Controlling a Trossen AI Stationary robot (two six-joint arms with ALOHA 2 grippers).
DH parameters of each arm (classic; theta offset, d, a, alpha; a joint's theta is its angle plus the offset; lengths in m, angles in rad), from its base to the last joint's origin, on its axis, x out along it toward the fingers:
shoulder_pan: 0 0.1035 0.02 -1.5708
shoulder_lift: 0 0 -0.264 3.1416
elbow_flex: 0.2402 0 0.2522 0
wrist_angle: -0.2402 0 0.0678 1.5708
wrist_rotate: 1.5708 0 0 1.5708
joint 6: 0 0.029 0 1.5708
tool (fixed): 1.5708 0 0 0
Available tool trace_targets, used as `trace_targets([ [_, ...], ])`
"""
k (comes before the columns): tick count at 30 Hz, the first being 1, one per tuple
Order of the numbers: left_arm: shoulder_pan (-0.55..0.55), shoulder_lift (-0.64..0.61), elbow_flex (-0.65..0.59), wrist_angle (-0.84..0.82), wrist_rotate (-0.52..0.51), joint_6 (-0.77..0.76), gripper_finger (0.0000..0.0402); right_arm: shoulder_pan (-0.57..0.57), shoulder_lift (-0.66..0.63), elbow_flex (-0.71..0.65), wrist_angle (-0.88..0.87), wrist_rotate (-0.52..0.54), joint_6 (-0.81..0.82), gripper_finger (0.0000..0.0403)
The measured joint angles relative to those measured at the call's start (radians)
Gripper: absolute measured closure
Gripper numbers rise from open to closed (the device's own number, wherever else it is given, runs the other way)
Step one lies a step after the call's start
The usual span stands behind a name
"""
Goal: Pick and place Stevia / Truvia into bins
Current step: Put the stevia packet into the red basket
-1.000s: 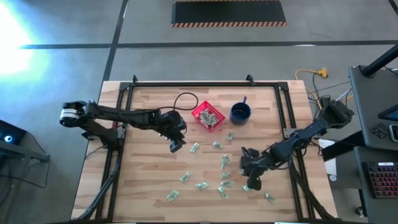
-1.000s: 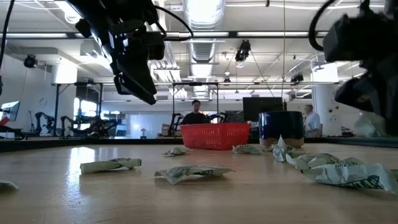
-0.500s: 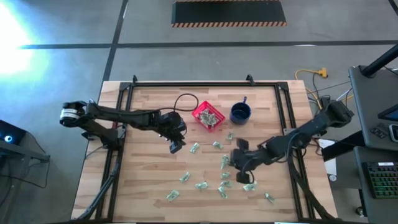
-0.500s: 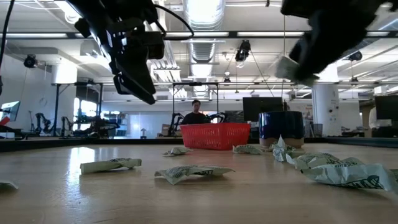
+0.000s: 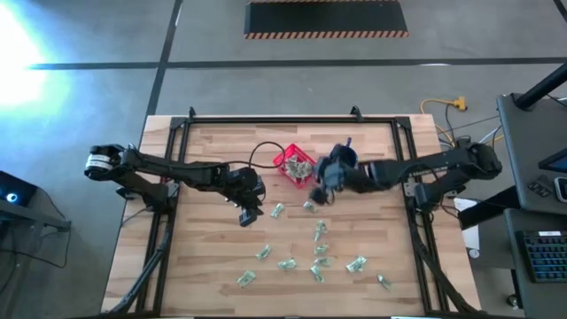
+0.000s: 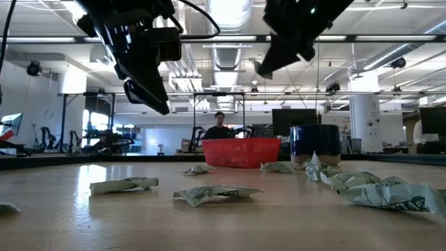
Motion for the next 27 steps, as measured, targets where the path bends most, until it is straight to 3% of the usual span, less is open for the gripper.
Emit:
trace_targets([
  [6,0.0,0.0,0.0,0.0,-0.013,-0.027,0.0249,-0.153,0.004,-0.032,0.039,-0.029,0.025,0.0374],
  [11,-0.002,0.0,0.0,0.007,-0.055,-0.047,0.0249,-0.237,0.045,-0.051,0.167,-0.207,0.008,0.0374],
  [22,-0.002,-0.001,0.0,0.021,-0.108,-0.081,0.0249,-0.268,0.275,-0.006,0.206,-0.295,0.001,0.0372],
  [27,-0.002,-0.002,0.0,0.035,-0.112,-0.104,0.0249,-0.272,0.324,0.032,0.207,-0.366,-0.035,0.0346],
])
